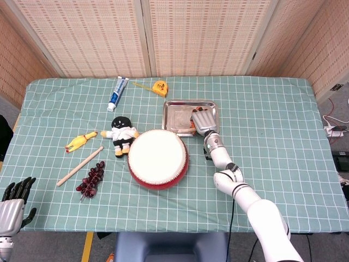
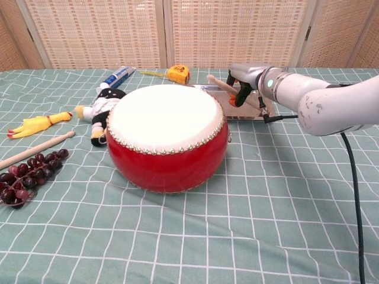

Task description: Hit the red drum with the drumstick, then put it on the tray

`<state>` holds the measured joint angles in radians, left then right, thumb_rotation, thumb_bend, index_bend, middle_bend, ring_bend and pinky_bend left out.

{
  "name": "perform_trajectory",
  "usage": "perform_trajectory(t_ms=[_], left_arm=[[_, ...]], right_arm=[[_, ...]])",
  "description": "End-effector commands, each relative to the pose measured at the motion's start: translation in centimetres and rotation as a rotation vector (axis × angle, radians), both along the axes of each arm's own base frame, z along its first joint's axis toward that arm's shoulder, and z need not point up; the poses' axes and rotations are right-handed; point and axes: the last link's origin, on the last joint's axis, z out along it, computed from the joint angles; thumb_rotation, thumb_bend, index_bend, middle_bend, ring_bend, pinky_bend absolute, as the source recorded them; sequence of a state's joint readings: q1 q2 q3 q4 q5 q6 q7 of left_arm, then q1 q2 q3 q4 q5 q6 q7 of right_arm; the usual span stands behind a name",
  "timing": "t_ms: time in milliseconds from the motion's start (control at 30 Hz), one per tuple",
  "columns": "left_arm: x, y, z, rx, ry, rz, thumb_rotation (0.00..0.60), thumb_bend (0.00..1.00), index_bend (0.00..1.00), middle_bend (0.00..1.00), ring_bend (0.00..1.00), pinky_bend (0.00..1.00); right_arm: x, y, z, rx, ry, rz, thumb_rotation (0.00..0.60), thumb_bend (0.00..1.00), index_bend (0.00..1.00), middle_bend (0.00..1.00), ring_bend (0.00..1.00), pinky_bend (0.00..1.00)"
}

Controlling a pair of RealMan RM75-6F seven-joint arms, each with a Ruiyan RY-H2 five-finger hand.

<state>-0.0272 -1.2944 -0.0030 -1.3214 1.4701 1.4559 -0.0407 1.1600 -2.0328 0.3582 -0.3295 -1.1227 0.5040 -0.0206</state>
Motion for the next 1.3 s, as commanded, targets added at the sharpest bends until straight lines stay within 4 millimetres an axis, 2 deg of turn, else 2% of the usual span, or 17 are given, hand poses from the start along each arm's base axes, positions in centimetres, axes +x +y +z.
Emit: perform_trajectory(t_ms=[33, 133, 233, 300, 400, 733, 900, 1067, 1300], left_arm=[[0.0, 0.0, 0.0, -0.002, 0.001, 0.001, 0.6, 0.31, 0.09, 0.05, 0.08, 0.02], [0.0, 0.0, 0.0, -0.003, 0.001, 0.0, 0.6, 0.31, 0.09, 0.05, 0.08, 0.02], [0.0, 0.0, -0.1, -0.002, 0.0, -0.002, 0.6, 0.31, 0.1, 0.05, 0.08, 0.02], [0.1, 0.1, -0.1, -0.003, 0.001, -0.004, 0.6, 0.31, 0.1, 0.05, 0.08, 0.02], [0.1, 0.1, -0.1, -0.005, 0.001, -0.006, 0.6, 0.31, 0.1, 0.05, 0.08, 0.02], [0.1, 0.1, -0.1, -0.003, 0.004, -0.004, 0.6, 0.31, 0.09, 0.05, 0.08, 0.02], [0.1, 0.1, -0.1, -0.004, 0.003, -0.005, 0.6, 0.31, 0.09, 0.05, 0.08, 0.02], [0.1, 0.1, -0.1, -0.004, 0.003, -0.001, 0.6, 0.31, 0.09, 0.05, 0.08, 0.02], [0.0, 0.1, -0.1, -0.001, 0.003, -0.002, 0.6, 0.31, 0.09, 0.05, 0.08, 0.02]], right_arm=[[-0.1, 0.0, 0.0, 0.0, 0.007, -0.006, 0.6, 0.45, 0.22, 0.25, 0.12, 0.26], [-0.2, -0.1, 0.1, 0.002, 0.007, -0.015, 0.6, 0.43, 0.12, 0.19, 0.08, 0.21], [-0.1, -0.2, 0.3, -0.001, 0.002, -0.017, 0.6, 0.3, 0.02, 0.11, 0.02, 0.14], [0.0, -0.3, 0.4, -0.004, 0.0, -0.015, 0.6, 0.19, 0.0, 0.07, 0.0, 0.11], [0.1, -0.3, 0.5, -0.006, -0.004, -0.012, 0.6, 0.13, 0.0, 0.06, 0.0, 0.09], [0.1, -0.3, 0.7, -0.03, 0.007, -0.007, 0.6, 0.11, 0.0, 0.06, 0.0, 0.09], [0.6, -0.6, 1.2, -0.074, 0.001, 0.003, 0.6, 0.0, 0.0, 0.06, 0.0, 0.04], [2.0, -1.0, 2.2, -0.156, -0.02, 0.024, 0.6, 0.0, 0.0, 0.06, 0.0, 0.03], [2.3, -1.0, 2.1, -0.161, -0.023, 0.023, 0.6, 0.0, 0.0, 0.06, 0.0, 0.03]])
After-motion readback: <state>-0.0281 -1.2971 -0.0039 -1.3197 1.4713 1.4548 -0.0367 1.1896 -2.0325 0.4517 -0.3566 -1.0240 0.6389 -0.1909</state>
